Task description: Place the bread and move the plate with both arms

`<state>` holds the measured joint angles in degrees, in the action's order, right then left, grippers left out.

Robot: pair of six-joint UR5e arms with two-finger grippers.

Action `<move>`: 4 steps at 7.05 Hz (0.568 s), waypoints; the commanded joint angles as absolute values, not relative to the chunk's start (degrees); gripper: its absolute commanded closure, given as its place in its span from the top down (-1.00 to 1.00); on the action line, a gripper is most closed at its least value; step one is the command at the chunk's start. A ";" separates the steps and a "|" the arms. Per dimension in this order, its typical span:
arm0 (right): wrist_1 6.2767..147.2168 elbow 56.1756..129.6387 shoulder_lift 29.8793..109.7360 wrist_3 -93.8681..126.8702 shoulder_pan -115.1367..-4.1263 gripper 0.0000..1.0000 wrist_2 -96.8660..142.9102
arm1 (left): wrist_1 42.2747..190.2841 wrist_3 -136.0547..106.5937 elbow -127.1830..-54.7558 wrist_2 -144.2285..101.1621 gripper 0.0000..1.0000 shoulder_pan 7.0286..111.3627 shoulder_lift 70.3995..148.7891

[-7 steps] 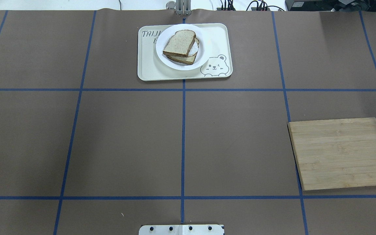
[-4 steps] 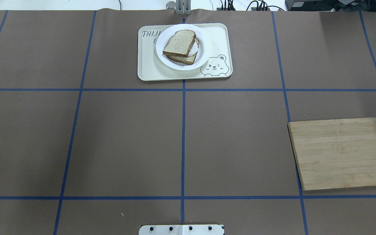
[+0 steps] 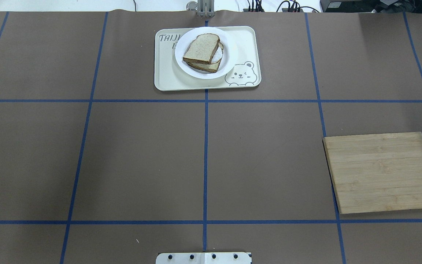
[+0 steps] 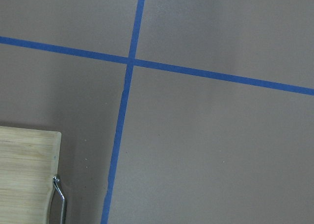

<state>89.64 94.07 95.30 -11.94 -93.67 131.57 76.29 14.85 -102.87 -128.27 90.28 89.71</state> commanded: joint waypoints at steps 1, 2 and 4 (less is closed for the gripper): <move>89.65 94.13 95.36 -11.87 -93.69 1.00 131.57 | 76.29 14.85 -102.92 -128.23 0.97 90.35 89.65; 89.65 94.13 95.36 -11.78 -93.60 1.00 131.57 | 76.29 14.85 -102.92 -128.32 0.97 90.35 89.39; 89.65 94.13 95.36 -11.60 -93.69 1.00 131.57 | 76.29 14.85 -102.92 -128.23 0.97 90.35 89.38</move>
<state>89.65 94.13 95.36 -11.68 -93.66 131.57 76.29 14.85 -102.92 -128.25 90.35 89.43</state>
